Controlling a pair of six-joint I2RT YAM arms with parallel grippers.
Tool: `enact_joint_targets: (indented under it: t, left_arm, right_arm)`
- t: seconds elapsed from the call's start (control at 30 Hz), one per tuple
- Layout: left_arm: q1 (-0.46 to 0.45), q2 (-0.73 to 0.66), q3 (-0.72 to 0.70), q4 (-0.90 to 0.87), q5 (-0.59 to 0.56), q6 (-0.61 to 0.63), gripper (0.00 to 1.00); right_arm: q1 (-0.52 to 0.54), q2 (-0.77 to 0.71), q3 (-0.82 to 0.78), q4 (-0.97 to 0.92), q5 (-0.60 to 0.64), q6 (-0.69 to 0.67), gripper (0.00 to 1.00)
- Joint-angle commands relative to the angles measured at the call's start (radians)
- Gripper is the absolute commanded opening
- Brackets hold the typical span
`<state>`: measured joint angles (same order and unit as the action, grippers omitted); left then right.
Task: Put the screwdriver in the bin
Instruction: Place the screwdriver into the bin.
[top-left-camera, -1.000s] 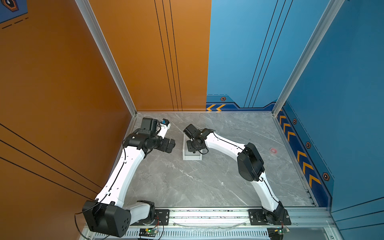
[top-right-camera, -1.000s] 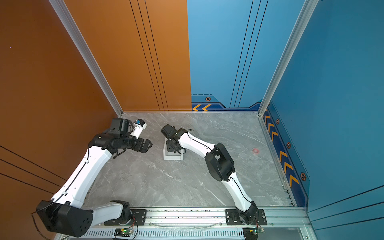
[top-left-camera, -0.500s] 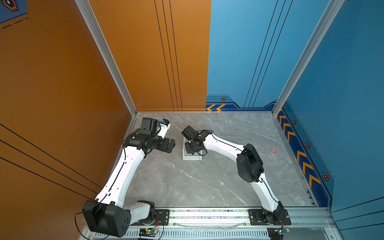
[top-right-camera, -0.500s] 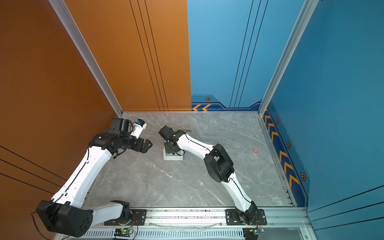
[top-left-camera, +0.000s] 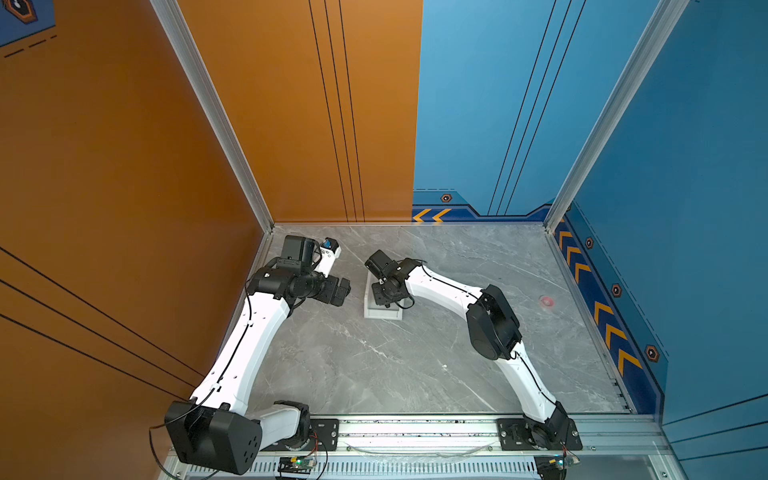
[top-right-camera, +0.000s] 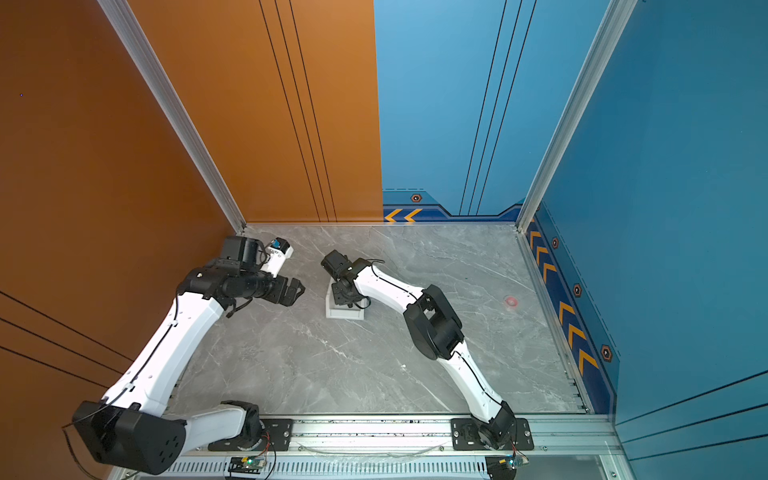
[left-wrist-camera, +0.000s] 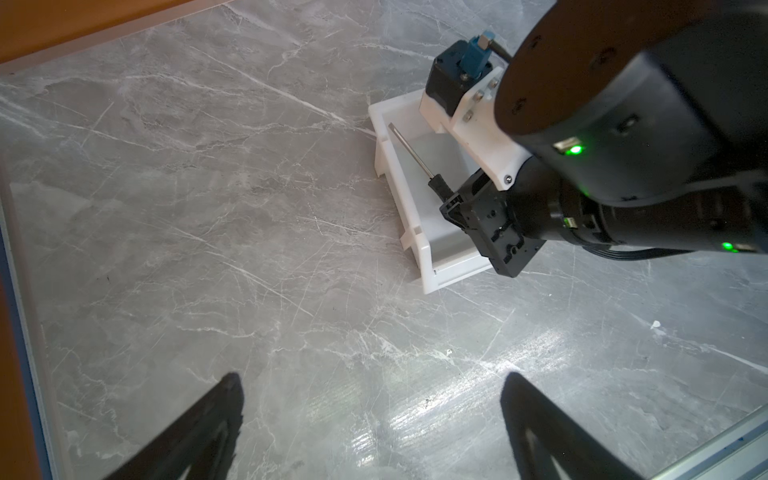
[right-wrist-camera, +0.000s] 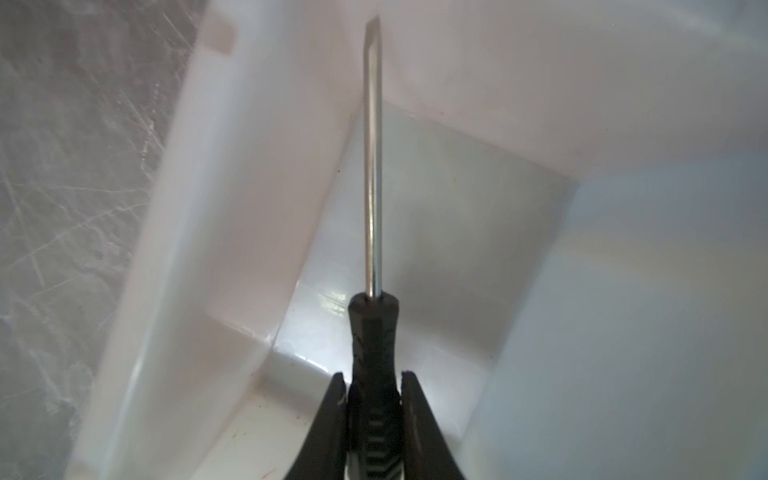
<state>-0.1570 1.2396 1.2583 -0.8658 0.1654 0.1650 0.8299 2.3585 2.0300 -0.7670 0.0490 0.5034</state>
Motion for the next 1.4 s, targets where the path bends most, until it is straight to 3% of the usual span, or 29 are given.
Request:
enact_joint_targets:
  t: [0.0, 0.33, 0.7, 1.1, 1.37]
  left_arm:
    - [0.008, -0.003, -0.002, -0.016, 0.008, 0.003, 0.98]
    - [0.007, 0.002, -0.002, -0.016, 0.006, 0.005, 0.98]
    - [0.007, 0.009, 0.003, -0.017, -0.005, 0.008, 0.98]
    - [0.004, 0.037, 0.033, -0.019, -0.054, 0.033, 0.98]
    - [0.007, 0.09, 0.054, -0.018, -0.07, -0.005, 0.98]
  right_arm:
    - [-0.006, 0.022, 0.033, -0.023, -0.009, -0.013, 0.21]
    - [-0.006, 0.044, 0.032, -0.025, -0.014, -0.014, 0.29]
    - [-0.008, 0.001, 0.066, -0.054, 0.017, -0.03, 0.43]
    - [-0.006, -0.242, 0.114, -0.135, 0.104, -0.1, 0.62]
    - [-0.022, -0.507, -0.006, -0.135, 0.265, -0.118, 0.74]
